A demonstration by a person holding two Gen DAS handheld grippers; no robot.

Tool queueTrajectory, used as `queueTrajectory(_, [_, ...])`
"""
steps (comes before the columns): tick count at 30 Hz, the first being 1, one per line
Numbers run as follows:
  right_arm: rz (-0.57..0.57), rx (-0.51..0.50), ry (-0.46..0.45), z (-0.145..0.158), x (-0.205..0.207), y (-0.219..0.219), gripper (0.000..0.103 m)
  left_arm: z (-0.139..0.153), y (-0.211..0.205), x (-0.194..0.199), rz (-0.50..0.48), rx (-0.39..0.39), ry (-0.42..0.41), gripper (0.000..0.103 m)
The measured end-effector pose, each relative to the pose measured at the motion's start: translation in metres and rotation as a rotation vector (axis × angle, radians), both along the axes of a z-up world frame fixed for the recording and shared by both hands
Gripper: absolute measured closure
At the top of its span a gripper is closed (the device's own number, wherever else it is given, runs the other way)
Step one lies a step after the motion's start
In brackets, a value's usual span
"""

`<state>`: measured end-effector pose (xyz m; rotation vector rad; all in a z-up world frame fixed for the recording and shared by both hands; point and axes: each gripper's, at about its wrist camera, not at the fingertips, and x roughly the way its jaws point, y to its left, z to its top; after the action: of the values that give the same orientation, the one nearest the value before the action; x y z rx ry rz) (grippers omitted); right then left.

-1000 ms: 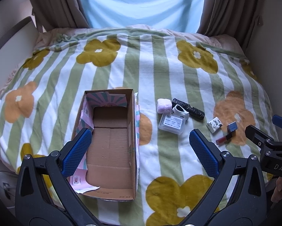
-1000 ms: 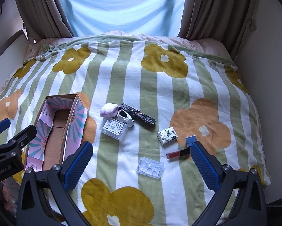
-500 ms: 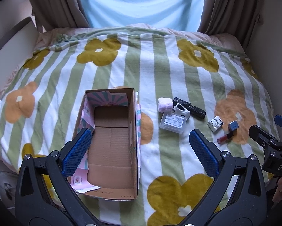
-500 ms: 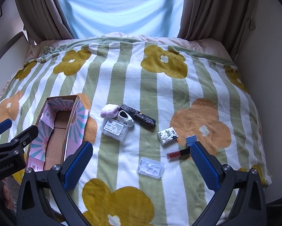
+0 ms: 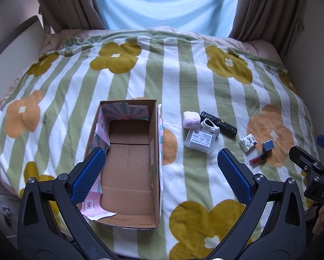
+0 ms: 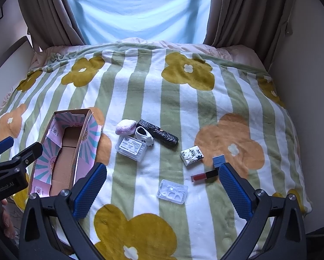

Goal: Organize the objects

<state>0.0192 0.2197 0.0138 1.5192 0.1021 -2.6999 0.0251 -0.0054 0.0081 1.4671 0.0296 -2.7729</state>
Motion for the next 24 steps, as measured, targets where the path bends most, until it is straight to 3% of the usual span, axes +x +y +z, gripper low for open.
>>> queueTrajectory(24, [0.012, -0.007, 0.037, 0.0057, 0.0096, -0.0048, 0.001, 0.0012, 0.0022, 0.0037, -0.015, -0.007, -0.003, 0.001])
